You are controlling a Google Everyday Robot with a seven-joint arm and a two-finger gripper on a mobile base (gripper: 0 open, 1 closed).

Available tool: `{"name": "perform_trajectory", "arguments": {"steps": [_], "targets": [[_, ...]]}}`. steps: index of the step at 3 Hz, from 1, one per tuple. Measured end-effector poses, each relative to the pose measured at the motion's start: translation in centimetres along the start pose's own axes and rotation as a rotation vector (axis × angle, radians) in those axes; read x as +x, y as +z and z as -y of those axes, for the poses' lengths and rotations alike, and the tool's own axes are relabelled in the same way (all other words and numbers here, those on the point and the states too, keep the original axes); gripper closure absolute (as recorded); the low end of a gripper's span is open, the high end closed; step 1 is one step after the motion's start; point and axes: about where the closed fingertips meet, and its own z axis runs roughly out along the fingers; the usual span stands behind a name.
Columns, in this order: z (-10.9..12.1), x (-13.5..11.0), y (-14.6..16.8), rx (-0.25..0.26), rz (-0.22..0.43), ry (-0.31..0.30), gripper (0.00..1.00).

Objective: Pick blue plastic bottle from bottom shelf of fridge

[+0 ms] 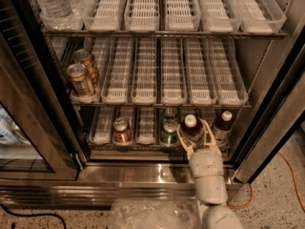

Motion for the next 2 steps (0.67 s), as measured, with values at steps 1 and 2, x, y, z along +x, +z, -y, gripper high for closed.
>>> {"name": "perform_trajectory", "arguments": {"steps": [1,2], "targets": [[0.9,-1.0,-1.3,-0.148,-0.030,-0.032,1.00],[3.4,-0.8,-1.9,-0.266,-0.107,-0.036,1.00]]}}
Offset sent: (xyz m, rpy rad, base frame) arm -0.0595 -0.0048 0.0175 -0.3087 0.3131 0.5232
